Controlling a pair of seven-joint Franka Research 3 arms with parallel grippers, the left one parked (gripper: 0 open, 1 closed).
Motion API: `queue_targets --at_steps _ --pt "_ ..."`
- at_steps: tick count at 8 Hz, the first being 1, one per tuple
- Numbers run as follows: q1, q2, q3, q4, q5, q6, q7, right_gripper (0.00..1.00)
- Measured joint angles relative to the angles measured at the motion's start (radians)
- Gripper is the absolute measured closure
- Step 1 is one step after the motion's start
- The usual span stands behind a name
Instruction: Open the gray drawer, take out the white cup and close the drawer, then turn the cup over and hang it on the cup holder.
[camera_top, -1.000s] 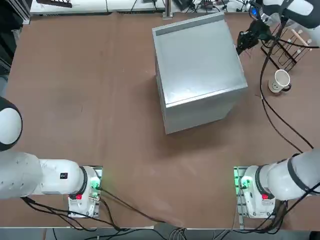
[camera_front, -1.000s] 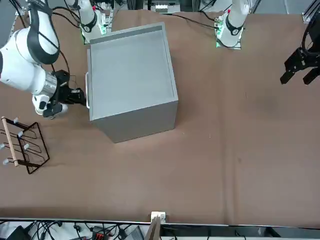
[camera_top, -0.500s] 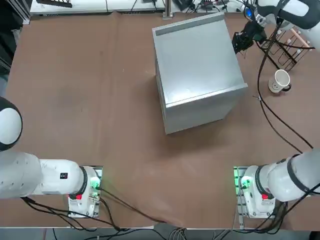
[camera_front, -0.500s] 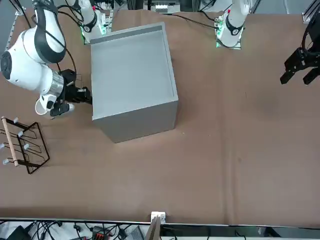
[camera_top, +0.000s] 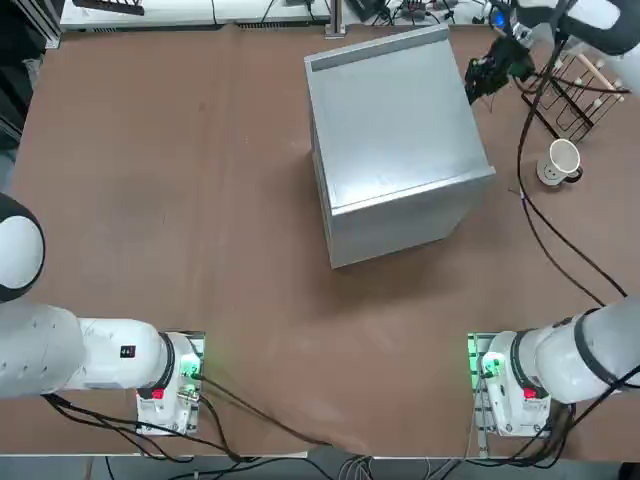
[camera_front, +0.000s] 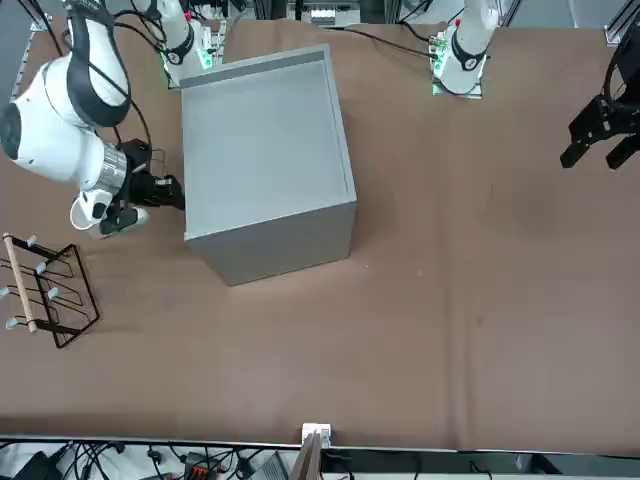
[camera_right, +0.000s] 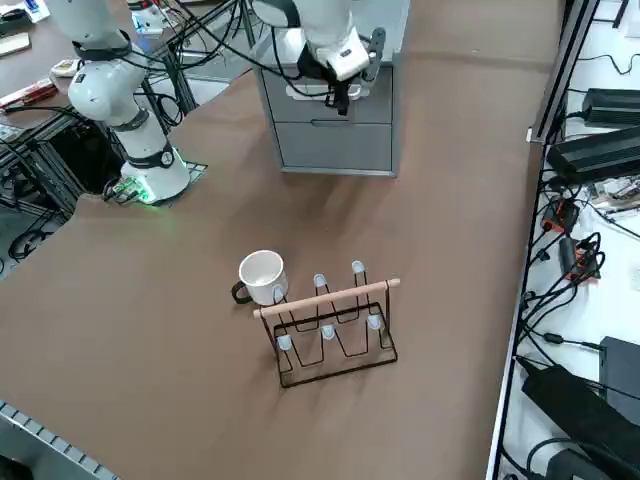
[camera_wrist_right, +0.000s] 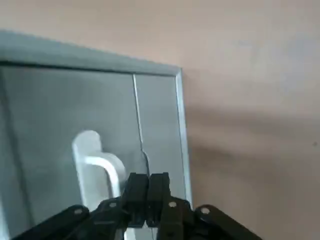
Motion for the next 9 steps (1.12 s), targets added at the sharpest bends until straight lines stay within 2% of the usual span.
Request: queue_targets --at_steps 2,4,6,8,9 --pt "-0.066 -0.014 -0.006 0.155 -0.167 -0.177 -0.031 0.94" --pt "-0.205 -0.026 -0.016 0.222 -0.223 -0.278 -0.232 0.89" --pt "-0.353 -0.015 -0.023 0.204 -0.266 -0.272 -0.503 0.85" --pt "-0.464 -0.004 -0.025 0.138 -0.287 -0.196 -0.708 0.76" --pt "-0.523 -0.004 -0.025 0.093 -0.287 -0.148 -0.804 0.6"
